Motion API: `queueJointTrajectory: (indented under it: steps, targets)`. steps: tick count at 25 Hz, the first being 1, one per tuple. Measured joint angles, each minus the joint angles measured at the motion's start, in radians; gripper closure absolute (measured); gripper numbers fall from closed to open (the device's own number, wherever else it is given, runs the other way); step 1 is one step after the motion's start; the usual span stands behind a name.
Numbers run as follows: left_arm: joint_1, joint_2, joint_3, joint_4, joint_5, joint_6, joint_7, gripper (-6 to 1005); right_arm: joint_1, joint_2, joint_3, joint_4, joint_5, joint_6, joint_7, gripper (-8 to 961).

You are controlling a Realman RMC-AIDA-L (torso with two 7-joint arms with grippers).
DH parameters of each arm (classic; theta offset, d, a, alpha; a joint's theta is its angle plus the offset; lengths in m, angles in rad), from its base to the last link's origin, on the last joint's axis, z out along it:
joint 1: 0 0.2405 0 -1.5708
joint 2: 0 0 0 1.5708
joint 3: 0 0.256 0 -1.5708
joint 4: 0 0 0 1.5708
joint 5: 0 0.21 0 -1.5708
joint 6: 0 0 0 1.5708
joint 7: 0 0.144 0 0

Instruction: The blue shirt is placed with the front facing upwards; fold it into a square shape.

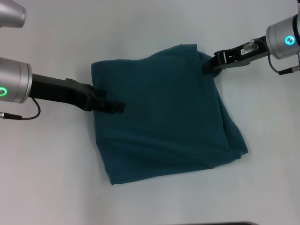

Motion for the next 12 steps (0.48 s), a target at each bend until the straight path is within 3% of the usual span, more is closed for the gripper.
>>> queueJointTrajectory:
  steps: [4,12]
  targets:
    - [-0.003,0.0,0.006,0.004,0.0,-0.003,0.001,152,0.001,0.001,-0.001,-0.003,0.039,-0.013,-0.008,908]
    - [-0.005,0.001,0.008,0.005,0.0,-0.005,0.002,154,0.011,-0.025,-0.001,-0.053,0.104,-0.039,-0.002,908]
